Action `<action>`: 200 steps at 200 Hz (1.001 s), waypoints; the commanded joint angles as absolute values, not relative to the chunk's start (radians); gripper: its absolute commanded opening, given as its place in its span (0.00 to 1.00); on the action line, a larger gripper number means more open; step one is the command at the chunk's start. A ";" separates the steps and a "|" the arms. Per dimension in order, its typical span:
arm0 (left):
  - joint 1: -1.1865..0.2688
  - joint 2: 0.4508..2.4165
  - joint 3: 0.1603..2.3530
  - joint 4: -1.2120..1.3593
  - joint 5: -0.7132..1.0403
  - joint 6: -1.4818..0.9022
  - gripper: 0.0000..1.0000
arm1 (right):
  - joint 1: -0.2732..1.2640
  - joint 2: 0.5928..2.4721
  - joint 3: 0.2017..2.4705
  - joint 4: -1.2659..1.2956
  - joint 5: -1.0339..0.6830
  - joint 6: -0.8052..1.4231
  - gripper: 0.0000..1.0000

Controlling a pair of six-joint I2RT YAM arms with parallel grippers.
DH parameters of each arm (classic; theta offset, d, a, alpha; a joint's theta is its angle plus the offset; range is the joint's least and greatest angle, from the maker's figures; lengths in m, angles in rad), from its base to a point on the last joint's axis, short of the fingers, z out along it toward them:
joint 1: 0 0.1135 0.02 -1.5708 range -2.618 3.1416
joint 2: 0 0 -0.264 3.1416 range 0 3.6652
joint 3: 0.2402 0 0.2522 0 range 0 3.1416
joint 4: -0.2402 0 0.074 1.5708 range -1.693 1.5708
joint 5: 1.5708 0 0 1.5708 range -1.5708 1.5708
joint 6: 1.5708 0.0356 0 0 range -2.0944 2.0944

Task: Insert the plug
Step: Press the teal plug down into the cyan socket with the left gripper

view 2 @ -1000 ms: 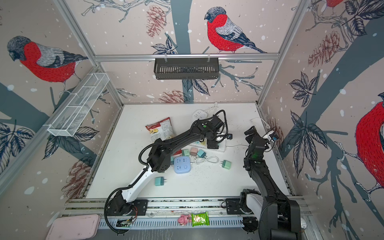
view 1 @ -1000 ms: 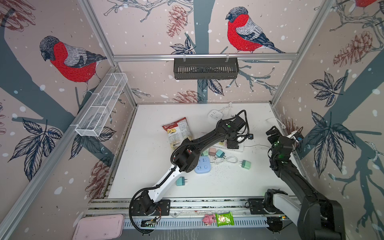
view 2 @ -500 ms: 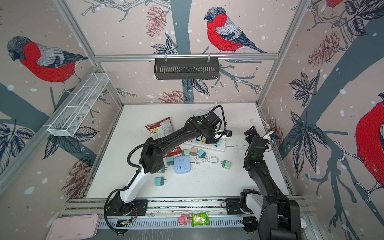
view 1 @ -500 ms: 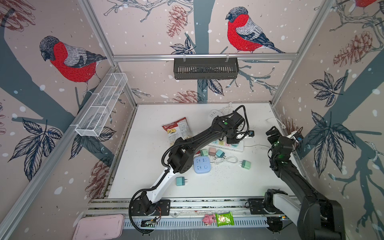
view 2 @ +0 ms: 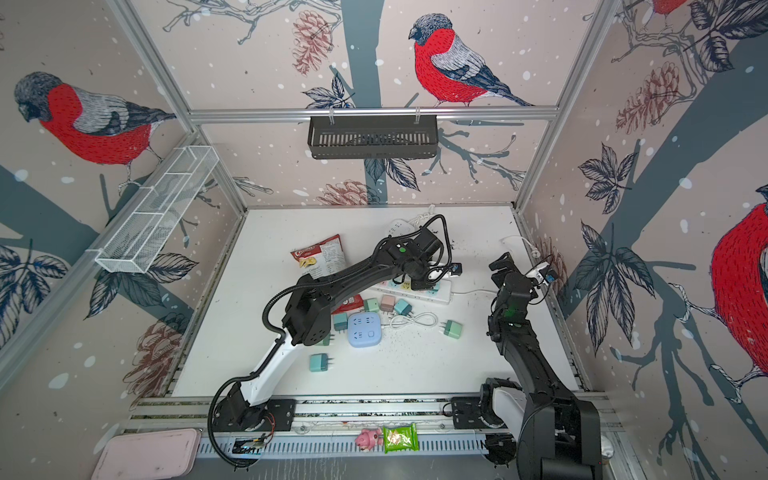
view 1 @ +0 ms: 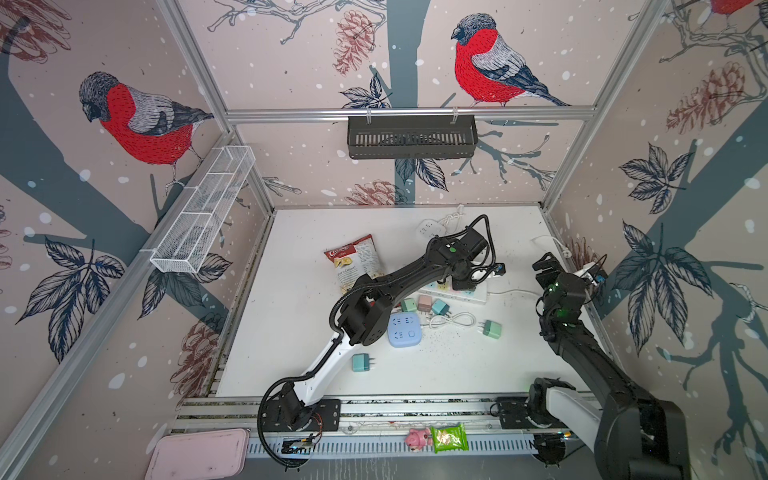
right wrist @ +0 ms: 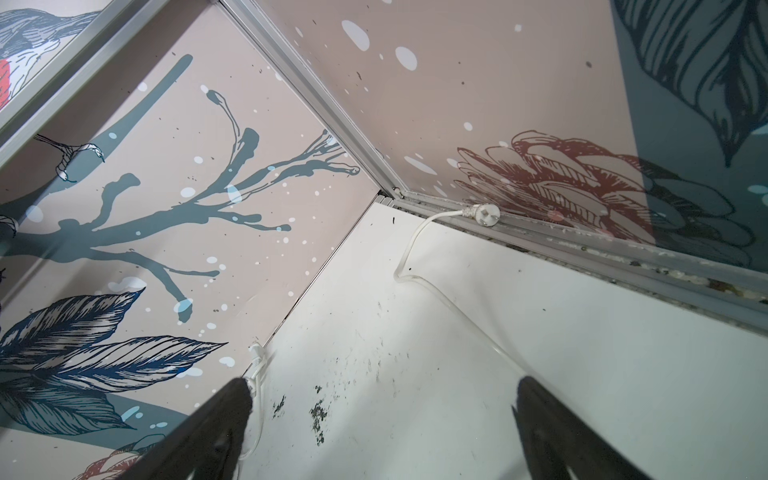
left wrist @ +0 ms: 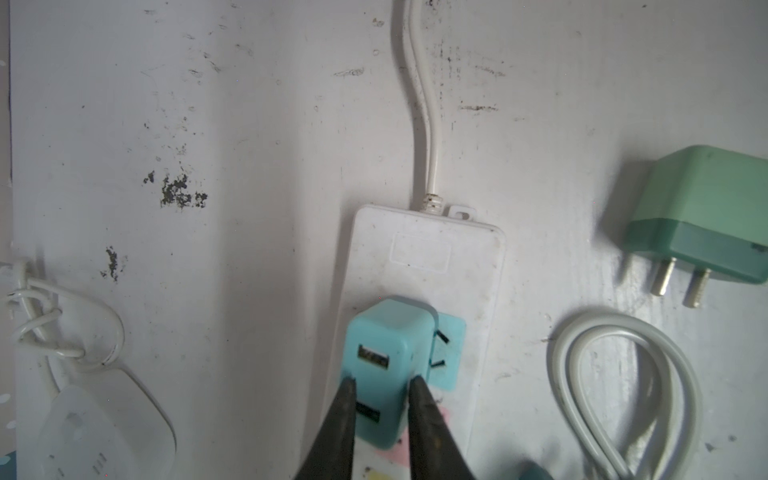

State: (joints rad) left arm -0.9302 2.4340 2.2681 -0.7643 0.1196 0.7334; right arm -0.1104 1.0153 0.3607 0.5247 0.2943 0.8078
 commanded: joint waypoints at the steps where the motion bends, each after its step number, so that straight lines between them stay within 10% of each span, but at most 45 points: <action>1: -0.927 2.450 2.270 -0.769 0.097 0.730 0.24 | -0.112 1.015 0.362 0.541 0.295 0.805 1.00; 200: -0.946 2.381 2.103 -0.781 0.187 0.626 0.18 | -0.112 1.008 0.359 0.538 0.295 0.811 1.00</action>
